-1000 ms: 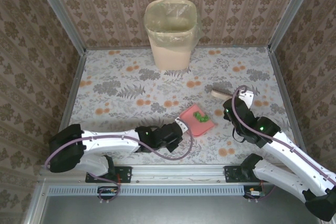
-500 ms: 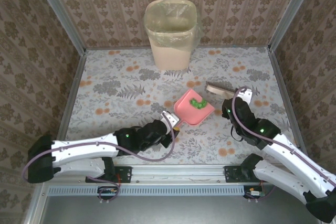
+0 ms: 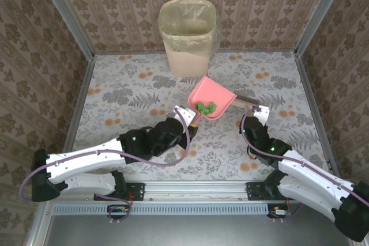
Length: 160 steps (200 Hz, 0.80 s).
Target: Sweep away the paper scraps from the table
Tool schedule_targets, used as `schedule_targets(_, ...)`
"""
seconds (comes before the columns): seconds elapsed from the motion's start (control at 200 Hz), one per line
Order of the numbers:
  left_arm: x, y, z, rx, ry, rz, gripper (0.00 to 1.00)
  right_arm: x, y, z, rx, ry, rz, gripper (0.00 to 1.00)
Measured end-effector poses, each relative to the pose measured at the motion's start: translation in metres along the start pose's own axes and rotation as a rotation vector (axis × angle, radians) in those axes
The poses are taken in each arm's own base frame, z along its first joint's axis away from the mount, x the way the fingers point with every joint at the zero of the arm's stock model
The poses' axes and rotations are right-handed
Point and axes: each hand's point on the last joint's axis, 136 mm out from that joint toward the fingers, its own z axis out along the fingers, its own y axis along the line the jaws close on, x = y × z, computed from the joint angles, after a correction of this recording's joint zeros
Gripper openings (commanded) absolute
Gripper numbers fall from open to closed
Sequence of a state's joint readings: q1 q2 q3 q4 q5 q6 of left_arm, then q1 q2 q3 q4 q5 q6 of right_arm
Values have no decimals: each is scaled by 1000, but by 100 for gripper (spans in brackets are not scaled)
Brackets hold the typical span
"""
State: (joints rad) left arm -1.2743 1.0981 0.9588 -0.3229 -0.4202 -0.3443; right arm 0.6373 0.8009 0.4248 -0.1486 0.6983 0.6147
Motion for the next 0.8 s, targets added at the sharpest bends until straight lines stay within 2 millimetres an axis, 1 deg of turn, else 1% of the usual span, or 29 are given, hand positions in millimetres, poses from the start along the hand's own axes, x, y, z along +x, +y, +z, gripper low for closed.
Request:
schedule_targets(0.115,-30,8,-1,-42,-4,-41,0,-13,0,-4,-6,-57,30,0)
schedule_targets(0.225,-65,20,0,-90,-10,-105,0,-13,-4,-5,-6,-79,42,0)
schedule_targets(0.345,-100,42,0,-129,-18,-214,0,-12,-6,-4,2,-82,40,0)
schedule_targets(0.45,-122,66,2,-126,-11,-332,0,-13,-7,-5,6,-87,40,0)
schedule_targets(0.63,-159,103,17,-62,-14,-558,0,-15,-7,-5,6,-92,30,0)
schedule_targets(0.715,-176,114,27,-9,-18,-659,0,-15,-6,-5,4,-95,29,0)
schedule_targets(0.8,-197,123,42,40,-27,-741,0,-16,-6,-5,3,-97,31,0)
